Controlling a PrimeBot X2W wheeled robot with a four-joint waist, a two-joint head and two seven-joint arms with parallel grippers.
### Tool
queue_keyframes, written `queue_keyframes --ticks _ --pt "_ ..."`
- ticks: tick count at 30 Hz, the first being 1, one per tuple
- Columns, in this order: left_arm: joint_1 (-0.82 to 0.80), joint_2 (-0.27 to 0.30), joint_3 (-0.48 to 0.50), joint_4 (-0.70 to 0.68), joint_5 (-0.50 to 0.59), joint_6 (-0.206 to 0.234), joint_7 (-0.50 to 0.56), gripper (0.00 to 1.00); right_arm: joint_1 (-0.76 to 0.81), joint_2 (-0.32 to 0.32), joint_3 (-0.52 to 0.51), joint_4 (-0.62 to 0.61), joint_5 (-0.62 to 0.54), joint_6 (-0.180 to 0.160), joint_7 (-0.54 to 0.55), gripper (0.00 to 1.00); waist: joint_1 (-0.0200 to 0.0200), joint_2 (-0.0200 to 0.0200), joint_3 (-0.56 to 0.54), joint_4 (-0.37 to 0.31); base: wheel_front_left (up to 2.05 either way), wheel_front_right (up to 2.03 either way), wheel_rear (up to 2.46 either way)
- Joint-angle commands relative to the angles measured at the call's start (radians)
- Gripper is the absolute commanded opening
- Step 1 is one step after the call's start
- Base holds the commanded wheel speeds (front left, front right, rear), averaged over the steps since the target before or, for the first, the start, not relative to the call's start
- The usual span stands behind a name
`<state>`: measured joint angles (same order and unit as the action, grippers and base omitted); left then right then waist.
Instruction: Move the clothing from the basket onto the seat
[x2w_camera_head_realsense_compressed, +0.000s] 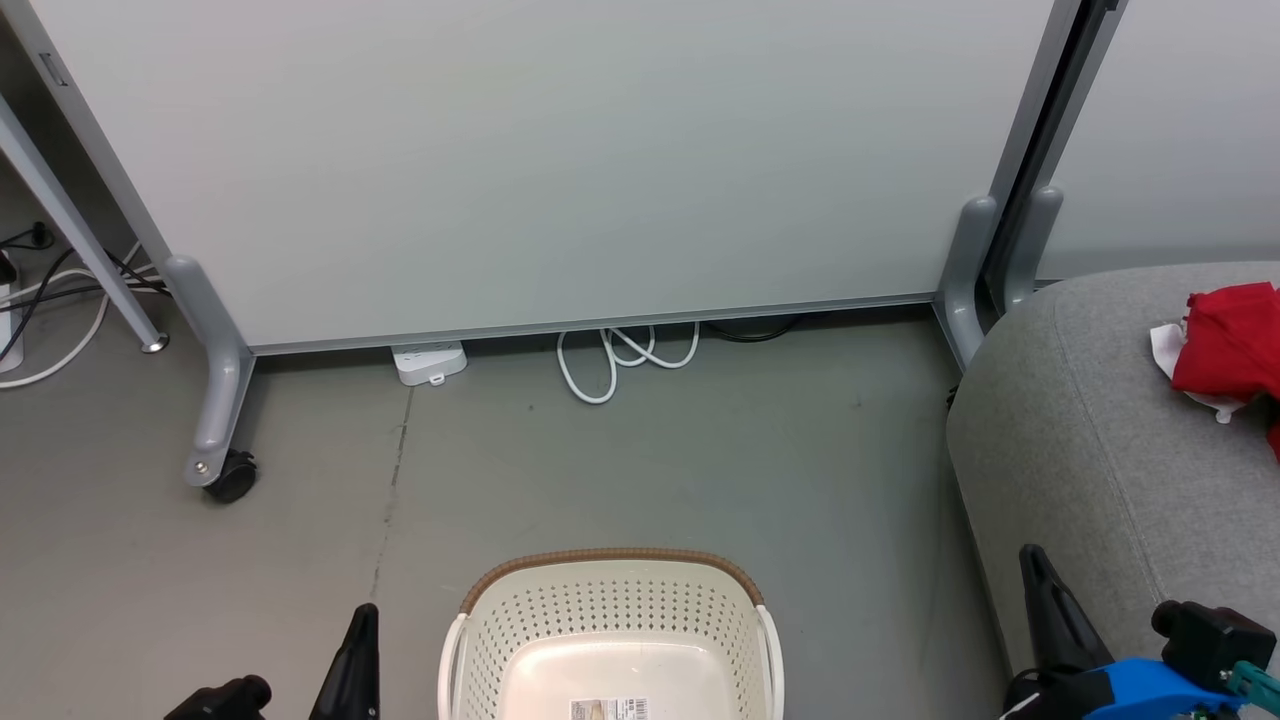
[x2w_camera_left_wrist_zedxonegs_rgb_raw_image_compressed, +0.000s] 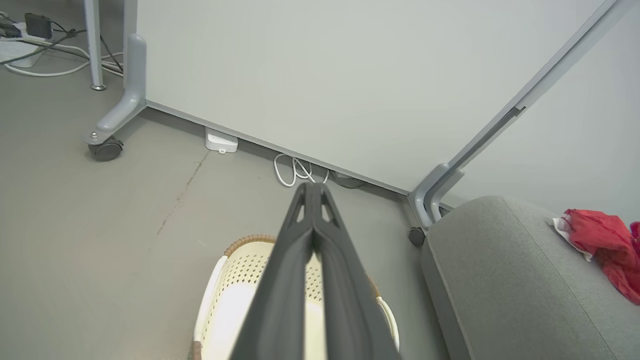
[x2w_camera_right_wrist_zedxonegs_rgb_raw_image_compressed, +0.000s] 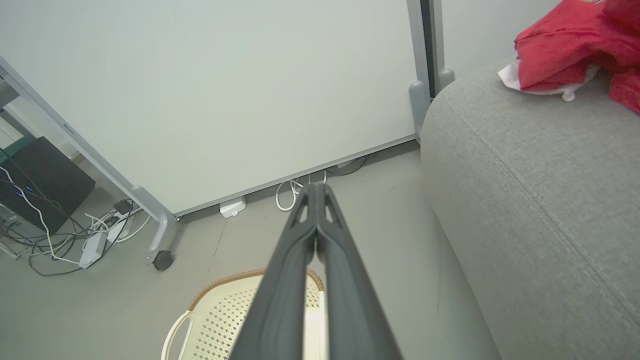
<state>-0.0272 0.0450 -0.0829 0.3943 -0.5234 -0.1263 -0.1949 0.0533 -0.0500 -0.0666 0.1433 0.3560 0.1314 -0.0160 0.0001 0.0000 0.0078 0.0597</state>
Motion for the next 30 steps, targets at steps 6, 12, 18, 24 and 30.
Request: queue_keyframes --ticks 6,12,18,24,30 --pt "-0.03 0.008 0.022 -0.031 -0.11 -0.001 0.026 0.0 -0.041 -0.001 -0.006 -0.003 0.126 0.0 0.014 0.0 0.0 0.0 0.0 -0.003 0.0 0.0 0.0" --pt "-0.035 0.01 0.036 -0.042 -0.199 -0.002 0.05 0.0 -0.052 -0.001 -0.01 0.005 0.227 0.0 0.024 0.0 0.0 0.0 0.0 -0.006 0.0 0.0 0.0" --pt "-0.041 0.011 0.049 -0.052 -0.281 -0.002 0.072 0.0 -0.063 -0.001 -0.014 0.014 0.321 0.0 0.033 0.0 0.0 0.0 -0.001 -0.01 0.0 0.0 0.0" --pt "-0.046 0.012 0.062 -0.062 -0.359 -0.002 0.093 0.0 -0.073 -0.001 -0.017 0.022 0.409 0.0 0.043 0.0 0.0 0.0 -0.001 -0.013 0.0 0.0 0.0" --pt "-0.05 0.013 0.074 -0.071 -0.431 -0.003 0.113 0.0 -0.083 -0.001 -0.02 0.029 0.491 0.0 0.051 0.0 0.0 0.0 -0.001 -0.016 0.0 0.0 0.0"
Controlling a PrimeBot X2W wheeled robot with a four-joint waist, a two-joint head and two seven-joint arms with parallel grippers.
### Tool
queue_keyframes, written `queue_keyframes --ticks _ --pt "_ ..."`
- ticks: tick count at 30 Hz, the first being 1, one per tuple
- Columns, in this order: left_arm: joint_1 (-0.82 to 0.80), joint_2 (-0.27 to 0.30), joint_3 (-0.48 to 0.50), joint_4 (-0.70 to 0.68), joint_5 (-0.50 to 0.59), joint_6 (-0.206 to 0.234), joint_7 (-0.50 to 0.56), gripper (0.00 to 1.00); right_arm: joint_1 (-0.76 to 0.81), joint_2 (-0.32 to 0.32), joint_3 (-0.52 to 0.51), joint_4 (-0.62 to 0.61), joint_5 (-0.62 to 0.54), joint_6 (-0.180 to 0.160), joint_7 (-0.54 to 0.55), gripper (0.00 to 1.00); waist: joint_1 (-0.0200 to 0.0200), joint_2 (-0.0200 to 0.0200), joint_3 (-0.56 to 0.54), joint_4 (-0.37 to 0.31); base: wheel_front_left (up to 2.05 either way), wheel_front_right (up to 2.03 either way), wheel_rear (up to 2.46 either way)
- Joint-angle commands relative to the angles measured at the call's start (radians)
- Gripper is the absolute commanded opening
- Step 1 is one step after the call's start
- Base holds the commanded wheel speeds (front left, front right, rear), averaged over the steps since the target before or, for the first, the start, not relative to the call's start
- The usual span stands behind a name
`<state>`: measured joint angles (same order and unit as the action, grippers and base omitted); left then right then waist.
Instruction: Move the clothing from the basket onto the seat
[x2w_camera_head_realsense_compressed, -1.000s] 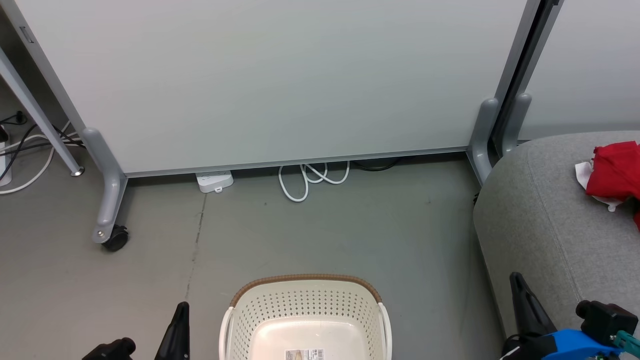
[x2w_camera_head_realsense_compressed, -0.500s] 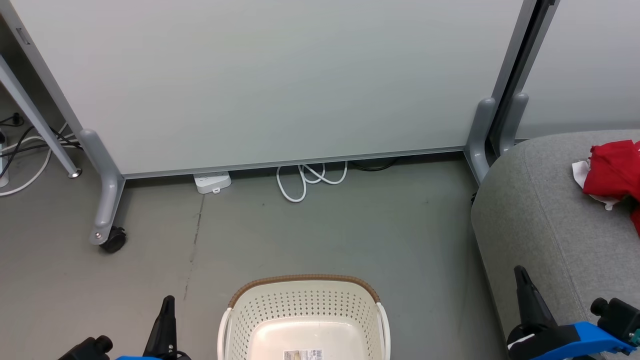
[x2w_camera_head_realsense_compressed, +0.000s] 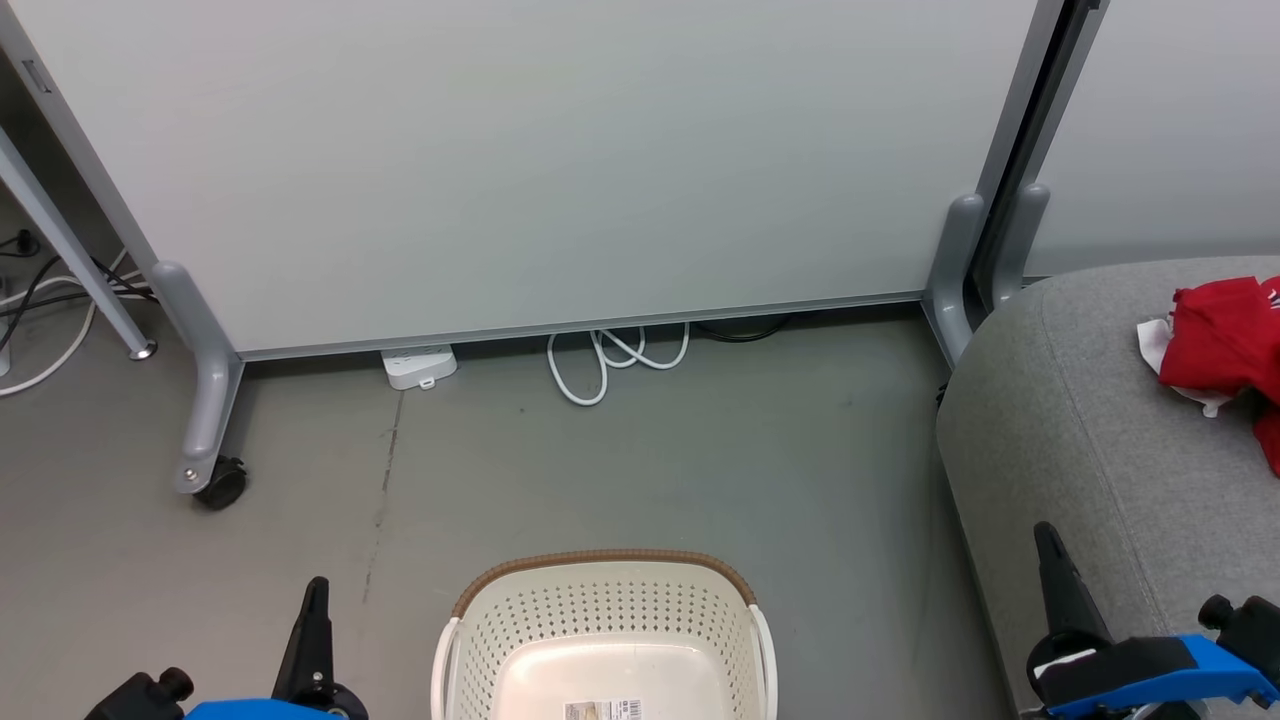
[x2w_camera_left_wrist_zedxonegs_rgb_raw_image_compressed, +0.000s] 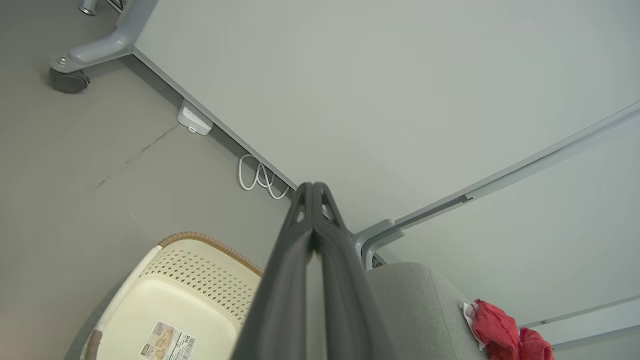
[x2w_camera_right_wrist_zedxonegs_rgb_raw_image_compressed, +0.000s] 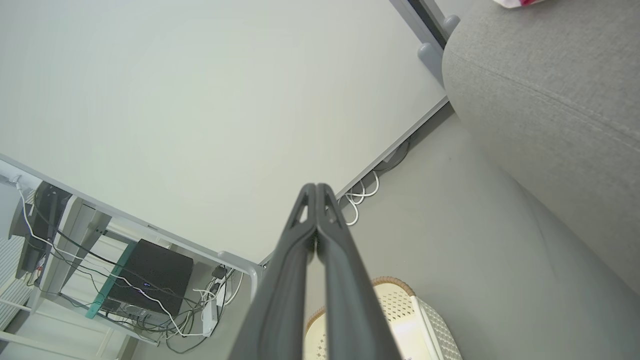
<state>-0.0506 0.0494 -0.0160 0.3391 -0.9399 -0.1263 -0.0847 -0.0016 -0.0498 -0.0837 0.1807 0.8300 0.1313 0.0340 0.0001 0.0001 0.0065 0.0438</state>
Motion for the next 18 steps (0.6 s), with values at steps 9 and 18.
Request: queue_keyframes --ticks 9,18 --pt "-0.033 0.009 0.024 -0.028 -0.115 -0.003 0.031 0.0 -0.041 -0.001 -0.007 0.003 0.132 0.0 0.014 0.0 0.0 -0.0001 0.0 -0.005 0.0 0.0 0.0" --pt "-0.038 0.01 0.04 -0.04 -0.207 -0.004 0.057 0.0 -0.052 -0.001 -0.011 0.013 0.239 0.0 0.025 0.0 0.0 -0.0001 -0.001 -0.01 0.0 0.0 0.0"
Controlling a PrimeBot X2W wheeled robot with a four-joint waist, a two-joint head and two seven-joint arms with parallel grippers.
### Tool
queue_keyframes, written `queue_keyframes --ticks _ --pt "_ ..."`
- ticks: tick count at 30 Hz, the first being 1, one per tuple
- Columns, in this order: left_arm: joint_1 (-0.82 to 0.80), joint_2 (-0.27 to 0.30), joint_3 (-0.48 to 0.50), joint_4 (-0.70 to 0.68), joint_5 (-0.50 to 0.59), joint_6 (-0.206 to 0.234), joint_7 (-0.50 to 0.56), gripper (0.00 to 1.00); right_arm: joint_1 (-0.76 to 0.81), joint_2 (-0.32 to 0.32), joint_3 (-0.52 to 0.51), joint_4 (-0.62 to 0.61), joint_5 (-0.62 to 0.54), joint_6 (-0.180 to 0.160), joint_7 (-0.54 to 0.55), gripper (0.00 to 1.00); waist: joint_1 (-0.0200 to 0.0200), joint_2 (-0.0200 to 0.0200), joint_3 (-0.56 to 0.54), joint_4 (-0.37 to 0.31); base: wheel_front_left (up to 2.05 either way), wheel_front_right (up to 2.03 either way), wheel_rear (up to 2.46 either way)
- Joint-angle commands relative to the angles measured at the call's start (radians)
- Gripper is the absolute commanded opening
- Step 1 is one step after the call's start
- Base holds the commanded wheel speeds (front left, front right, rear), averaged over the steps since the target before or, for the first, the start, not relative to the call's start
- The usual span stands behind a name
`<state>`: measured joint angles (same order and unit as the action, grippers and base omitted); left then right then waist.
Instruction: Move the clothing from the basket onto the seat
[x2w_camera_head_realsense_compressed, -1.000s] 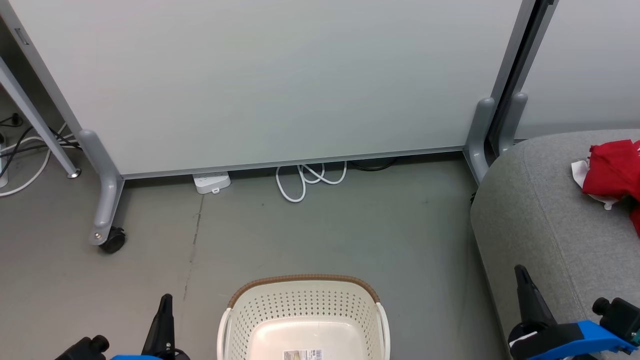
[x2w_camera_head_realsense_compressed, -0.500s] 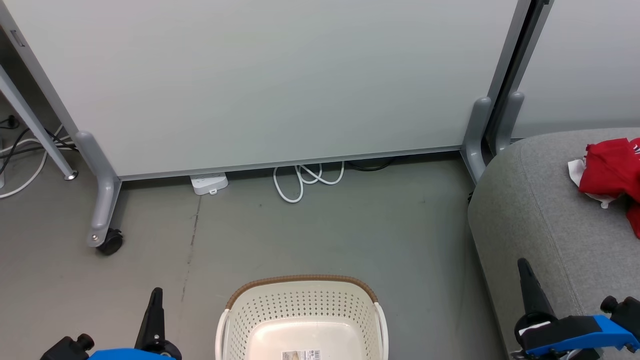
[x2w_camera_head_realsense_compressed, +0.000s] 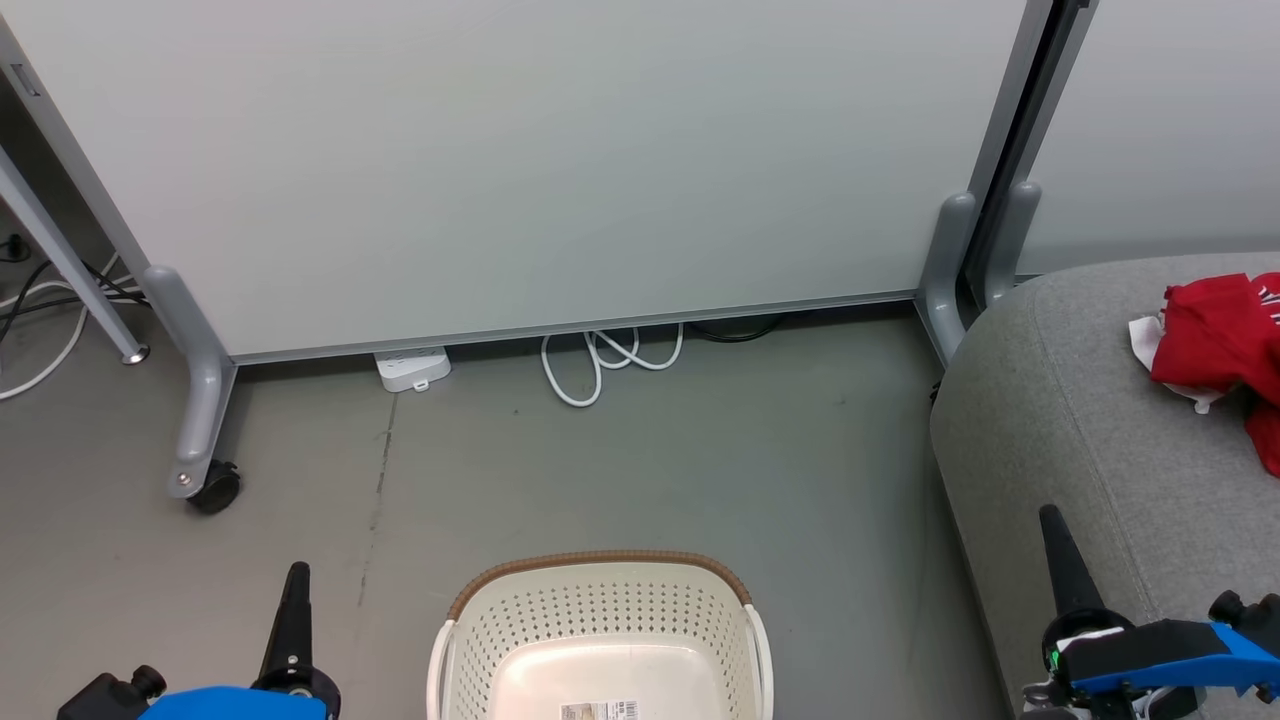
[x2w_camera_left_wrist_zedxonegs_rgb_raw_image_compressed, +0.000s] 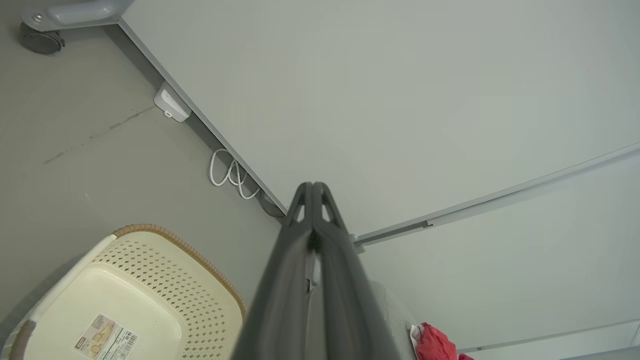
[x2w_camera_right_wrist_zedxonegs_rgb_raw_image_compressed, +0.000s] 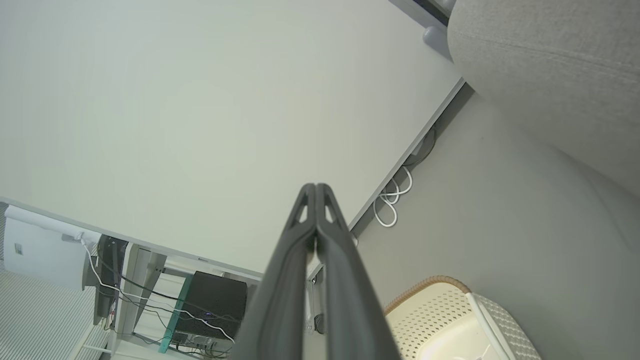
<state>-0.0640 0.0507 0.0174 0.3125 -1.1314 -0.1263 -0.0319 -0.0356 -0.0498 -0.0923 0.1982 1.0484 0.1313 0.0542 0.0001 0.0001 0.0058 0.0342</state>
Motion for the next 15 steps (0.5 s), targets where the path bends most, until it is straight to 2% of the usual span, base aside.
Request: queue_keyframes --ticks 1,15 --pt "-0.025 0.009 0.008 -0.014 -0.026 -0.004 0.007 0.0 -0.019 -0.001 -0.003 -0.004 0.031 0.0 0.006 0.0 0.0 -0.0001 0.0 -0.001 0.0 0.0 0.0" --pt "-0.032 0.009 0.031 -0.03 -0.152 -0.005 0.044 0.0 -0.036 -0.001 -0.008 0.01 0.176 0.0 0.021 0.0 0.0 -0.0001 -0.001 -0.008 0.0 0.0 0.0"
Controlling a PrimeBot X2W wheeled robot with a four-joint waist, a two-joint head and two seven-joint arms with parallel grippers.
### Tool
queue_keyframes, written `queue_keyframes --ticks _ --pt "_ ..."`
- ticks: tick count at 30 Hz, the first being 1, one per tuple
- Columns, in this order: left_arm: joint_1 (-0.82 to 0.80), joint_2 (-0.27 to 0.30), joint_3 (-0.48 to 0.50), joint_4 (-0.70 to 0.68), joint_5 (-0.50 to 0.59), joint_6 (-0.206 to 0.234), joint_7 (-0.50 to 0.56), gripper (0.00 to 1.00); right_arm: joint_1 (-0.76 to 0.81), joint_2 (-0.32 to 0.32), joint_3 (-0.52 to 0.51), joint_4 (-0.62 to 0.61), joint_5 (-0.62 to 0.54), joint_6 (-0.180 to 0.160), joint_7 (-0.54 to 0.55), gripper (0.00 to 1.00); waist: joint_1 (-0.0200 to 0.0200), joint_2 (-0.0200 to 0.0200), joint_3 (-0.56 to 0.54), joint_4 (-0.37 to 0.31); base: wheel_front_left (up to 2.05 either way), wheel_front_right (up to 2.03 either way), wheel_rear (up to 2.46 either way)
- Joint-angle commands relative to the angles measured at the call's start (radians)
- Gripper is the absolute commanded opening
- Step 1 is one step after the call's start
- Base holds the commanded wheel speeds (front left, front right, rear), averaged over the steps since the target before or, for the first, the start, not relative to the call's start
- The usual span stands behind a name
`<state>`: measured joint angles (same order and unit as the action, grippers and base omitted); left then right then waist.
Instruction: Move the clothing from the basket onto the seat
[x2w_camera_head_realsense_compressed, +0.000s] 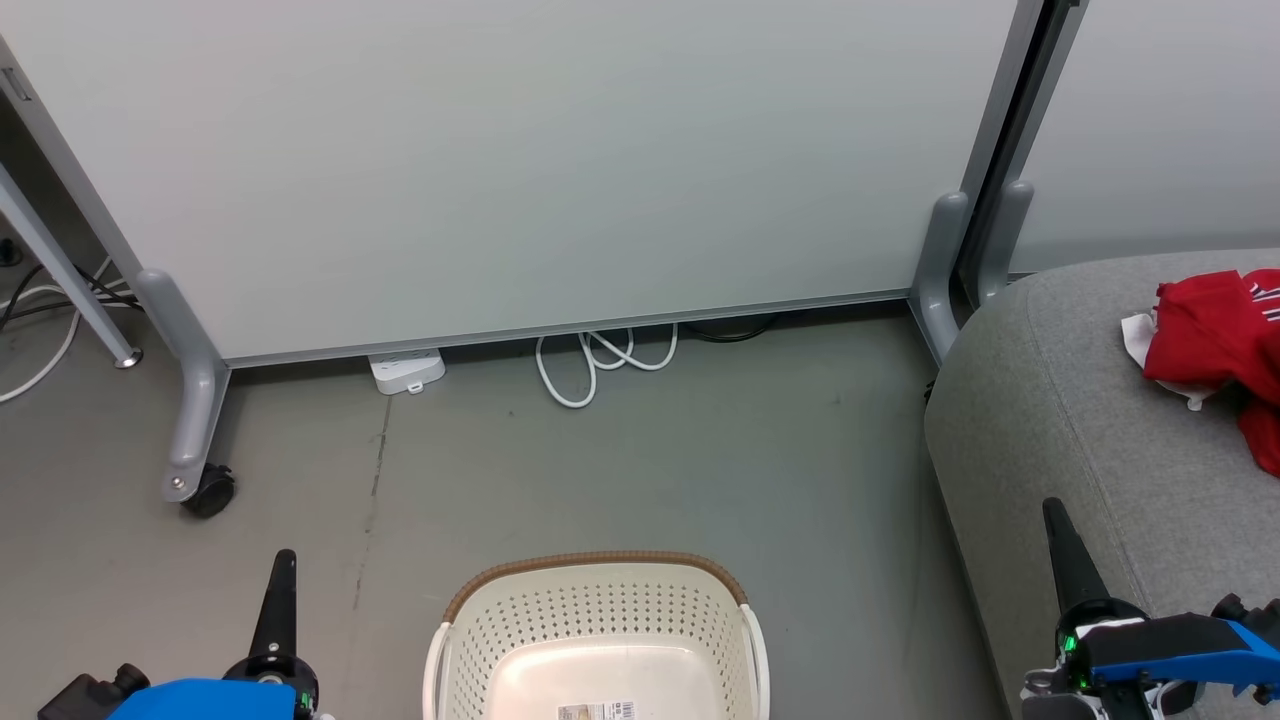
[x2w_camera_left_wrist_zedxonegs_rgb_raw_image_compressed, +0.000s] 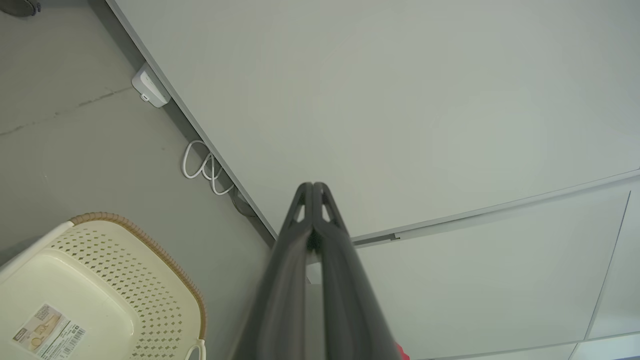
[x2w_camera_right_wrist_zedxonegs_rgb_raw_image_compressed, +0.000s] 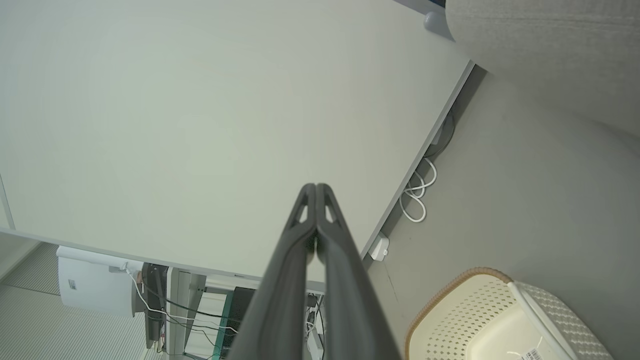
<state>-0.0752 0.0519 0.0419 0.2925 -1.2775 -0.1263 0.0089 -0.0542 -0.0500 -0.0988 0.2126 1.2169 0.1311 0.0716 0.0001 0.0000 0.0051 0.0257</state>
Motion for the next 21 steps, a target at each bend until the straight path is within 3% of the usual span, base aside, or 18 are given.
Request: queue_keyframes --ticks 1,13,17,21 --pt "-0.022 0.008 0.008 -0.011 -0.014 -0.005 0.006 0.0 -0.019 -0.001 -0.002 -0.003 0.018 0.0 0.005 0.0 -0.0001 0.0 0.0 0.0 0.0 0.0 0.0" --pt "-0.002 -0.003 0.012 -0.015 -0.072 0.006 0.019 0.0 -0.008 0.003 0.002 0.003 0.085 -0.006 -0.003 0.0 0.0 0.0 -0.001 -0.006 0.0 0.0 0.0" --pt "0.008 -0.009 0.005 -0.052 0.005 0.022 0.015 0.0 0.001 0.009 0.015 -0.026 0.008 -0.022 -0.012 0.0 0.0 0.0 -0.001 -0.009 0.0 0.0 0.0" --pt "0.018 -0.016 -0.002 -0.089 0.165 0.037 0.012 0.0 0.009 0.015 0.028 -0.054 -0.151 -0.039 -0.021 0.0 0.0 0.0 -0.002 -0.011 0.0 0.0 0.0"
